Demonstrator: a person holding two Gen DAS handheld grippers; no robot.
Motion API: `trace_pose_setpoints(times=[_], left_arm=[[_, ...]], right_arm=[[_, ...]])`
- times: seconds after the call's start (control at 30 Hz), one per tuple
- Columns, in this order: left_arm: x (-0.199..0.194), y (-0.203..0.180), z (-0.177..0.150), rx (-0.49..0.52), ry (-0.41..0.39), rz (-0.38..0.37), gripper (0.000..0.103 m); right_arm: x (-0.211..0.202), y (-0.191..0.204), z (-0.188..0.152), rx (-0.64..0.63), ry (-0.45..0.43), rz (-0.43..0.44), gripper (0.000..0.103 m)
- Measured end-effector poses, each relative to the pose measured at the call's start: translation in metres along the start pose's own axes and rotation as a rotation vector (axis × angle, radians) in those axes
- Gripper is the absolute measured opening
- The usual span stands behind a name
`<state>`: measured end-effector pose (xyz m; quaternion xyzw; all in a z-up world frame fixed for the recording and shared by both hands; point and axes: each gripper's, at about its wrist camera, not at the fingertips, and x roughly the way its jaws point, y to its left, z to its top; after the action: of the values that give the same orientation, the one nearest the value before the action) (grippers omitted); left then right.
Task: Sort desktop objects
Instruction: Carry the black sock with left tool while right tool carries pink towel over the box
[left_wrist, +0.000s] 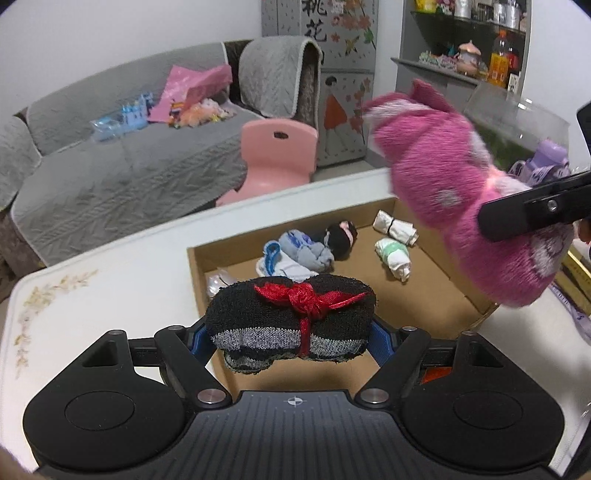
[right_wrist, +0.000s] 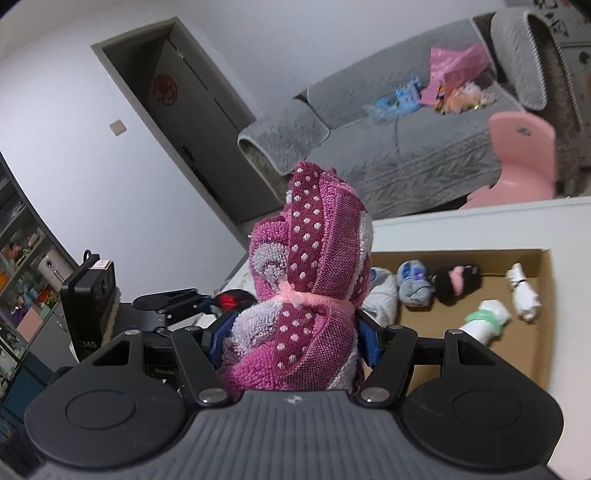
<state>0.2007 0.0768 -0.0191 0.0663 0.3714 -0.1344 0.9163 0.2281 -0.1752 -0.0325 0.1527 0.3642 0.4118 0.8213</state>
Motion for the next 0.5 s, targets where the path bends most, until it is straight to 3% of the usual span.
trace_pose_setpoints(times=[0.5], left_arm=[[0.047,0.008,-0.015,-0.031,0.054,-0.034,0.082]], right_arm=[[0.039,-0.021,-0.005,0.048,0.077,-0.025,0.062]])
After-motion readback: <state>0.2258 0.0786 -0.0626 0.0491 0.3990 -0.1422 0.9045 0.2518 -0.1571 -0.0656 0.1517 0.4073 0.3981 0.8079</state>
